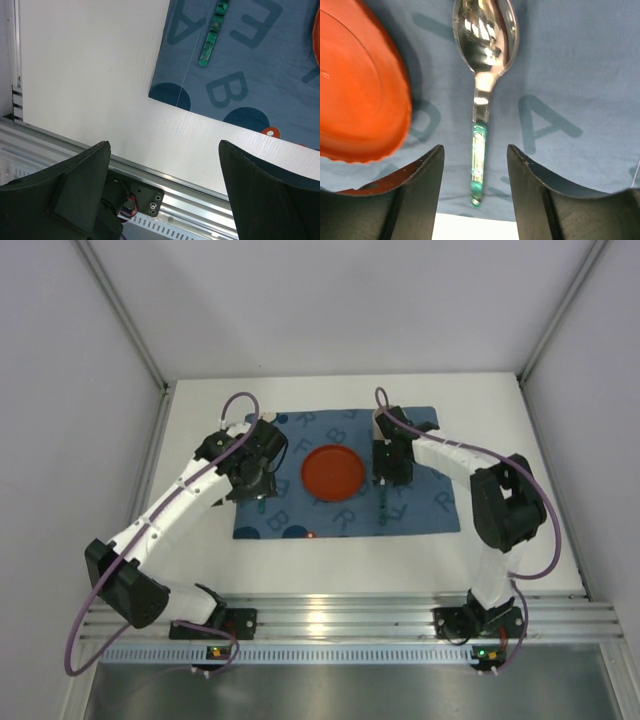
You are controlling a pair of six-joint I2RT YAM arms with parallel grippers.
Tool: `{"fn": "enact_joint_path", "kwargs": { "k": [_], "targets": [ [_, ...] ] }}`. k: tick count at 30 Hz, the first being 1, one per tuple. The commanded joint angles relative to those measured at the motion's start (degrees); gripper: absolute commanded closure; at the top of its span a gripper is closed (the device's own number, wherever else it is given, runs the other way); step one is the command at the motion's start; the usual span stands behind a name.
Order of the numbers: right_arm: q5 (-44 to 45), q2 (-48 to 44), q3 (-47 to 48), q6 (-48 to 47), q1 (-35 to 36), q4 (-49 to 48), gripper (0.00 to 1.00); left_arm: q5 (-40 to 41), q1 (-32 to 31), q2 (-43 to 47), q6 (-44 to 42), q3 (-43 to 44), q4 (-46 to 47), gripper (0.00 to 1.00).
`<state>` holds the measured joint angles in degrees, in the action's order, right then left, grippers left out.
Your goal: Set the dinner table for one person
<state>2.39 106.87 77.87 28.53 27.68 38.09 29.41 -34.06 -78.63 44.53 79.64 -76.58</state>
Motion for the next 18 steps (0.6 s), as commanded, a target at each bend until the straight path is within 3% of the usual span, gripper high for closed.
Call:
{"fn": "enact_joint_path", "kwargs": {
  "k": [1, 11, 15, 18],
  "targets": [
    [1.21, -4.3, -1.22, 0.56, 1.06, -1.35, 0.46, 0.48, -0.21, -0.56, -1.2, 1.84, -2.7, 0.06],
    [3.93, -15.63, 1.23, 0.12, 3.69, 5.32, 0.44, -0.49, -0.21, -1.26, -2.26, 2.28, -0.68, 0.05],
    [4.2, -23.18, 1.33, -2.24, 5.36, 7.26, 0.42, -2.86, -0.3, 0.49, -4.36, 2.02, 2.47, 0.03],
    [3.24, -35.79, -3.04, -5.32, 7.99, 5.25, 0.41, -6.53, -0.39, 3.82, -5.77, 0.35, 6.6, 0.02]
  ]
}}
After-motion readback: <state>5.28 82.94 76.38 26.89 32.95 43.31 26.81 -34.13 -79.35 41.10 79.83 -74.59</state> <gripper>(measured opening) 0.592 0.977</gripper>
